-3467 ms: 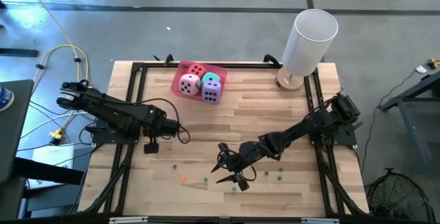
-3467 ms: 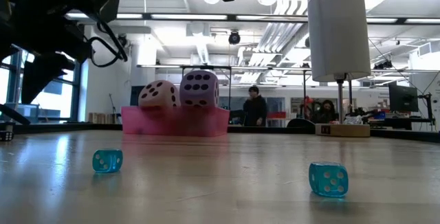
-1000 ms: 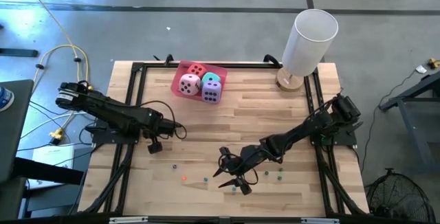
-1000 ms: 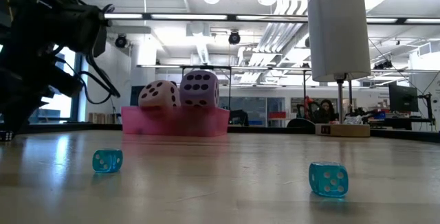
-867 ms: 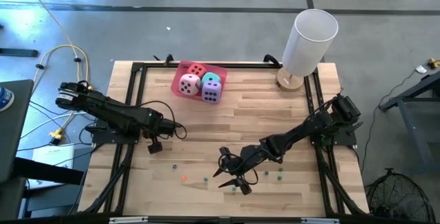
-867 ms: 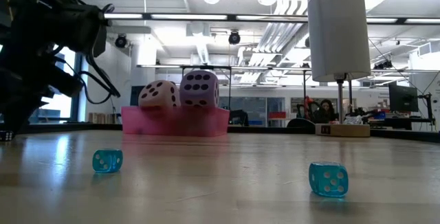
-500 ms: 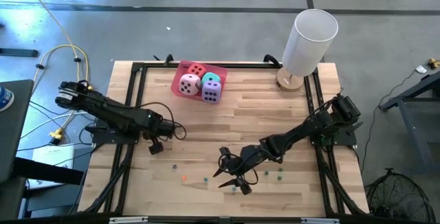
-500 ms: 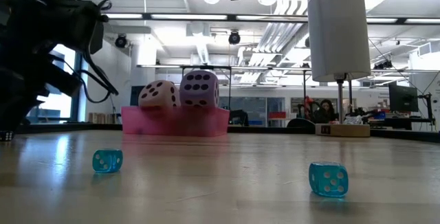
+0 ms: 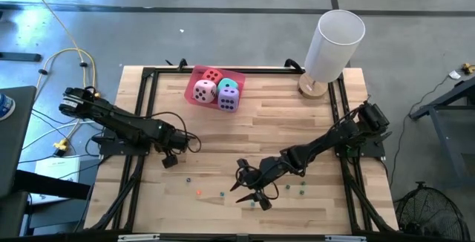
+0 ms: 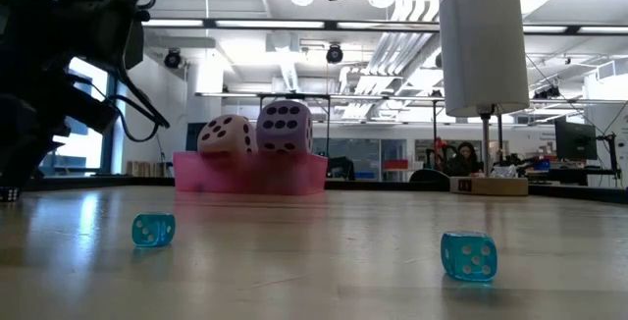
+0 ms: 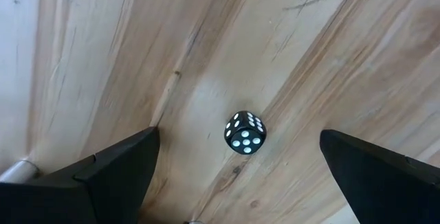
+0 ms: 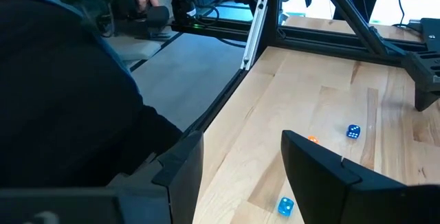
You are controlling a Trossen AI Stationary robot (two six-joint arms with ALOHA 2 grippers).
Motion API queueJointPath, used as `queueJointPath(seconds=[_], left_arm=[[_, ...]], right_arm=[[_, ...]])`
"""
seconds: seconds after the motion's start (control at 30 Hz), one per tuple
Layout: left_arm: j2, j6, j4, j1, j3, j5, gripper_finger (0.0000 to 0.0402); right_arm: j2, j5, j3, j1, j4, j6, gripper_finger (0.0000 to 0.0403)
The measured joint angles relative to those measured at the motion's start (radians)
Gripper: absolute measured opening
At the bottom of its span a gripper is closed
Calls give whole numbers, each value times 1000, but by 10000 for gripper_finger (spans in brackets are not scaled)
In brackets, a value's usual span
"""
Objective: Pick & Place Dice
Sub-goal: Put the small black dice into the pink bin
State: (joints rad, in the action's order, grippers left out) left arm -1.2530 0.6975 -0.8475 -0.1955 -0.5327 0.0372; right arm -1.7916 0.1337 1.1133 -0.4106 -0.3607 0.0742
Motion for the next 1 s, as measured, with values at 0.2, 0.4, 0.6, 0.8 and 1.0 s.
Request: queueJointPath(seconds=[0.2,0.4,0.6,0.8,1.0], left_arm=[[0,3,8,0,0,-5,397],[0,-13,14,0,-1,-8,390],[-2,-32,18,0,-18,-14,369],[-2,-25,27,0,-20,-15,344],[-2,12,21,1,-22,1,295]], right_arm=[[0,0,0,1,1,0,188],[0,0,0,1,2,0,188],[0,-4,0,1,5,0,188],[0,-4,0,1,6,0,188],[0,-3,0,6,13,-3,188]])
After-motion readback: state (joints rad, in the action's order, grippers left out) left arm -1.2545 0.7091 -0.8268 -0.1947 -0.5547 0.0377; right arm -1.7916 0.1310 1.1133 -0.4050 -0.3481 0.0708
